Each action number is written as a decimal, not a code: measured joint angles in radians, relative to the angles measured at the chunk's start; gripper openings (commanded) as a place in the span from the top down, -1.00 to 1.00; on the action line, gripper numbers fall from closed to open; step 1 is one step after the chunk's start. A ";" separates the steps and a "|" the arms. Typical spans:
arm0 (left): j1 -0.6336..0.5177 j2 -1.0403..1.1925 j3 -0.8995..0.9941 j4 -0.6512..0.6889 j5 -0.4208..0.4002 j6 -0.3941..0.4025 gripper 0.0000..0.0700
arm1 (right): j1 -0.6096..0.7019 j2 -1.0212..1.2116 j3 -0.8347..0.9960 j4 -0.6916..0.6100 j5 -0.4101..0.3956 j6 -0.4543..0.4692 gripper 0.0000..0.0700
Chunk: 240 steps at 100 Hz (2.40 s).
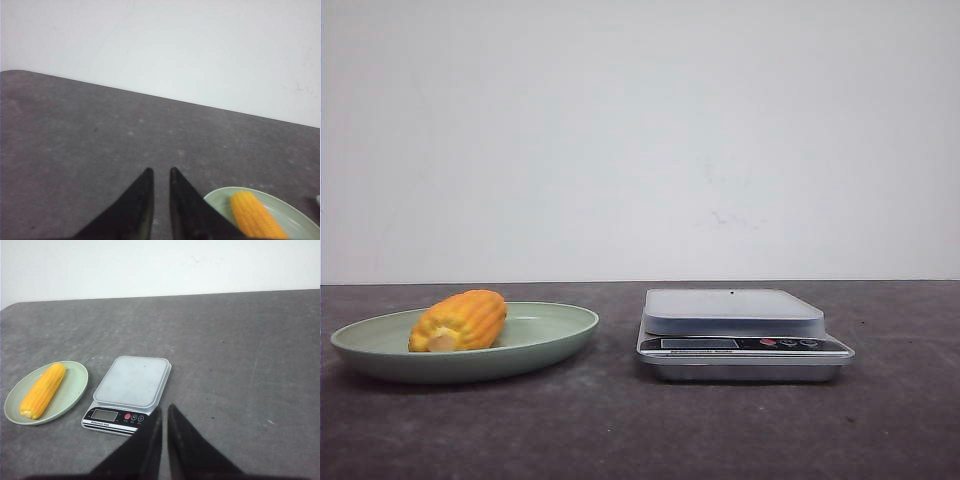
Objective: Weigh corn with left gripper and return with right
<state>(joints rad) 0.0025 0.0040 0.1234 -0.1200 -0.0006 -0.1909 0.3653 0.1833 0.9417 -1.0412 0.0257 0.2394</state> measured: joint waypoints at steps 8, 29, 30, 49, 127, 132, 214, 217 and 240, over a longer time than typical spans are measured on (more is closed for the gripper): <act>0.000 0.000 -0.050 0.050 0.002 0.002 0.97 | 0.000 0.000 0.000 0.000 0.000 0.000 0.97; 0.000 0.001 -0.092 0.066 0.004 0.021 0.97 | 0.000 0.000 0.000 0.000 0.000 0.000 0.97; 0.000 0.000 -0.092 0.065 0.005 0.022 0.97 | 0.000 0.000 0.000 0.000 0.000 0.000 0.97; -0.001 0.000 -0.092 -0.063 0.005 0.039 0.97 | 0.000 0.000 0.000 0.000 0.000 0.000 0.97; -0.001 0.002 -0.092 -0.063 0.004 0.043 0.97 | 0.000 0.000 0.000 0.000 0.000 -0.002 0.97; -0.001 0.002 -0.092 -0.063 0.004 0.043 0.97 | 0.000 0.000 0.000 0.004 0.004 -0.022 0.97; -0.001 0.002 -0.092 -0.063 0.004 0.043 0.97 | -0.366 -0.175 -0.910 0.870 -0.124 -0.180 0.97; -0.001 0.002 -0.092 -0.063 0.004 0.043 0.97 | -0.366 -0.175 -0.917 0.874 -0.124 -0.180 0.97; -0.001 0.002 -0.092 -0.063 0.004 0.043 0.97 | -0.360 -0.176 -0.925 0.874 -0.124 -0.179 0.97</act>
<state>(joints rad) 0.0017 0.0055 0.0319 -0.1833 0.0036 -0.1478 0.0048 0.0071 0.0162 -0.1673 -0.0982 0.0601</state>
